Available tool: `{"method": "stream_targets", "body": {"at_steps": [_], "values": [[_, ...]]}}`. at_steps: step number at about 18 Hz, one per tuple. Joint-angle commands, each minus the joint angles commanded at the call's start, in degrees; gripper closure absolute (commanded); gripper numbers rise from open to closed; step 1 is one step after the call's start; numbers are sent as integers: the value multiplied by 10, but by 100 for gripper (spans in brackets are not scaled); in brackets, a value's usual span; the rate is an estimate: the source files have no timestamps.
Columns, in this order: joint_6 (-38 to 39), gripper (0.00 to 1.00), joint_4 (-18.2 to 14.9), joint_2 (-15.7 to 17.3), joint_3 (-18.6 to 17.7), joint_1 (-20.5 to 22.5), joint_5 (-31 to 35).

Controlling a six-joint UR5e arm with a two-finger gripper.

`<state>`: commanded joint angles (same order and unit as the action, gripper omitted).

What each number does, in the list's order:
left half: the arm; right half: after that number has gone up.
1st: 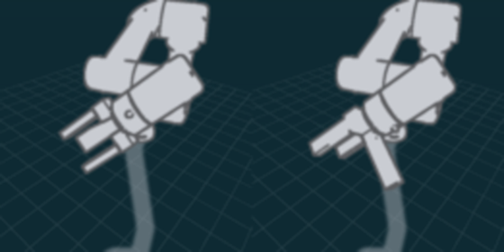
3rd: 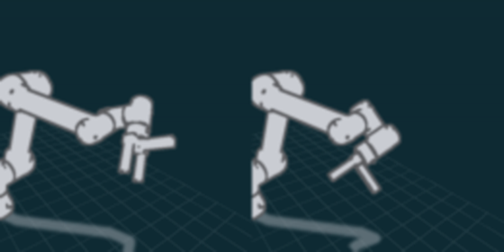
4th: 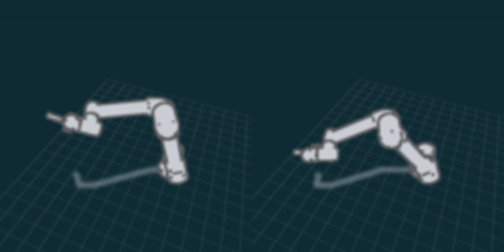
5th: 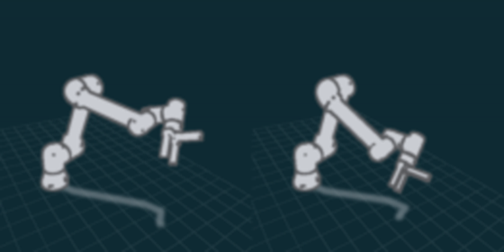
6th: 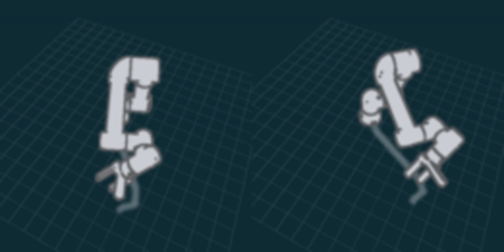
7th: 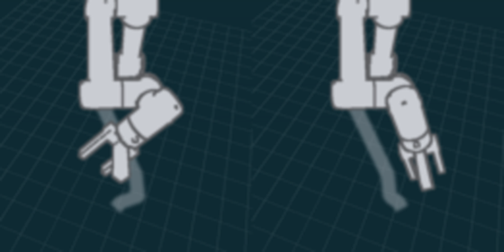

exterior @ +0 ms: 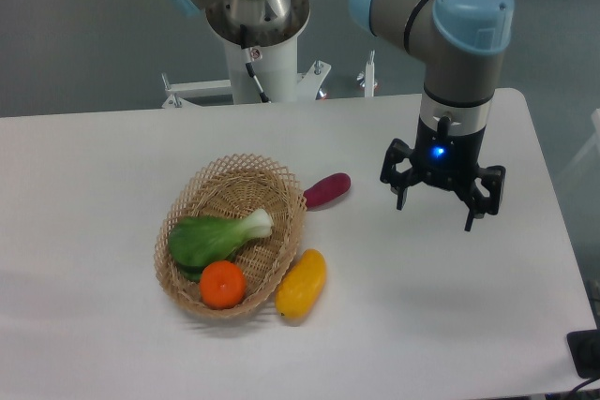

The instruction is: Pick up the orange from the basket

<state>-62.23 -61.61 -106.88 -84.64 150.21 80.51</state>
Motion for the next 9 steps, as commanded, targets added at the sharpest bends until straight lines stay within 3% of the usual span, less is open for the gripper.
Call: {"method": "stream_targets", "body": {"at_steps": [5, 9], "values": [[3, 0, 1, 3, -6, 1, -1], [61, 0, 3, 2, -10, -12, -2]]}}
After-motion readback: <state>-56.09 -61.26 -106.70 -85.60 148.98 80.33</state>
